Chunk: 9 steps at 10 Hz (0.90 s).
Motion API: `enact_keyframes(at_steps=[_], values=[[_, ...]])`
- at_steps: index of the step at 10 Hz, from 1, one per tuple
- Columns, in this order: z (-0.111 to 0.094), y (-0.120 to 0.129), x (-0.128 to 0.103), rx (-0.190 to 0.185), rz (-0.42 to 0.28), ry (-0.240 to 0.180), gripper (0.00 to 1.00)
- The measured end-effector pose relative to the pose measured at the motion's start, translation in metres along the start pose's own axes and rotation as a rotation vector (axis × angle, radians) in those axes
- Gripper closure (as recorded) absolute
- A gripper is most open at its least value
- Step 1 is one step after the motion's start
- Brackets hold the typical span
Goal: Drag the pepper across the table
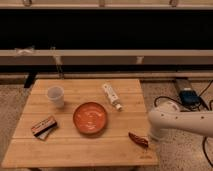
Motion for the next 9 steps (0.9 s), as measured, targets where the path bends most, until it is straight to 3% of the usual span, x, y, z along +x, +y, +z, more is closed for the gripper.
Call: enact_keyframes(at_steps=[5,7,9], values=[[-0.002,0.003,0.02,0.005,0.055,-0.024,0.29],[-0.005,0.004,0.028,0.018,0.071,-0.04,0.22],[-0.013,0.006,0.026,0.062,0.058,-0.075,0.22]])
